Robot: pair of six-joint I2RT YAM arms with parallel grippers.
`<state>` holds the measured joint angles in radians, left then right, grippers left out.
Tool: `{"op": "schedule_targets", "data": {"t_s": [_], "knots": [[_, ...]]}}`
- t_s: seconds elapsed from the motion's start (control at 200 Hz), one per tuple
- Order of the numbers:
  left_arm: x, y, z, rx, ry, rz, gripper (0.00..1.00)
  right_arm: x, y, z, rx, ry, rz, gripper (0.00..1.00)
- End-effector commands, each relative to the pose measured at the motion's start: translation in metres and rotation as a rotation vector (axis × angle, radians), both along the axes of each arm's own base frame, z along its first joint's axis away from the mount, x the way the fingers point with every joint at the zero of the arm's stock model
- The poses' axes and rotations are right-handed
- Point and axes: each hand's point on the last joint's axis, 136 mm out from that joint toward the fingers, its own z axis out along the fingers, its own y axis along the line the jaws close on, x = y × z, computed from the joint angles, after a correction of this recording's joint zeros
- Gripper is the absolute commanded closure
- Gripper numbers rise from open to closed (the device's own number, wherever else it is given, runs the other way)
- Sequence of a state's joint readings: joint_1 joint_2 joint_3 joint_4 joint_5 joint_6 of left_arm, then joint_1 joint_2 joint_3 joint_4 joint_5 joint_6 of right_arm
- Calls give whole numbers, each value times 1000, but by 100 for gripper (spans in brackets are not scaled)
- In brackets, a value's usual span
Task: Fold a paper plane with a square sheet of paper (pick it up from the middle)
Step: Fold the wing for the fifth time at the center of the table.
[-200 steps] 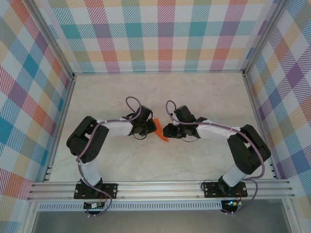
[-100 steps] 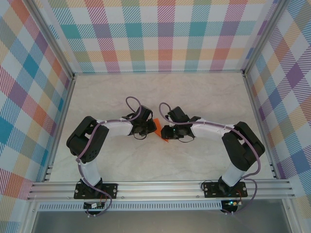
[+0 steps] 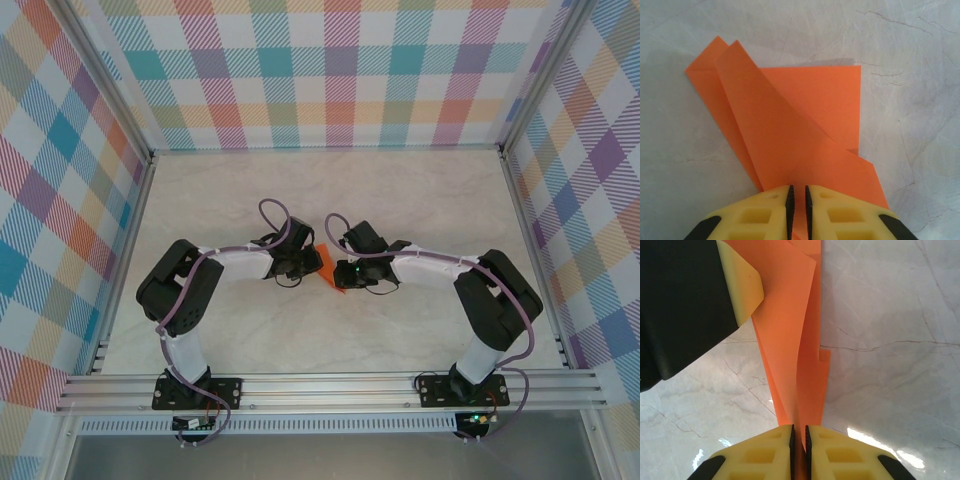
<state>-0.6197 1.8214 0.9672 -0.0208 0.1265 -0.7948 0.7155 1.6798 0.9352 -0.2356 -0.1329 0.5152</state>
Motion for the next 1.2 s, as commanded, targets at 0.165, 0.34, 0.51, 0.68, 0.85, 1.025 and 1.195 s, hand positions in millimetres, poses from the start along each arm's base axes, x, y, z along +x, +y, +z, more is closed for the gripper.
{"op": "schedule_targets", "data": {"t_s": [0.165,0.34,0.51,0.68,0.85,1.025,1.195], "knots": [[-6,-1,28,-46,-37,-6,68,-9,14,-1,129,48,30,87],[-13,-2,31,-101,-48,-4,61,-11,18,-2,171,61,46,87],[-20,0,27,-120,-41,-1,55,-13,23,1,199,55,75,83],[-24,4,27,-130,-44,8,49,-11,19,7,182,35,65,79],[-26,2,29,-145,-45,1,48,-9,11,8,126,25,43,78],[-26,0,30,-158,-44,1,48,-14,9,10,61,0,45,75],[-26,1,29,-159,-41,7,49,-15,9,12,20,-21,32,73]]}}
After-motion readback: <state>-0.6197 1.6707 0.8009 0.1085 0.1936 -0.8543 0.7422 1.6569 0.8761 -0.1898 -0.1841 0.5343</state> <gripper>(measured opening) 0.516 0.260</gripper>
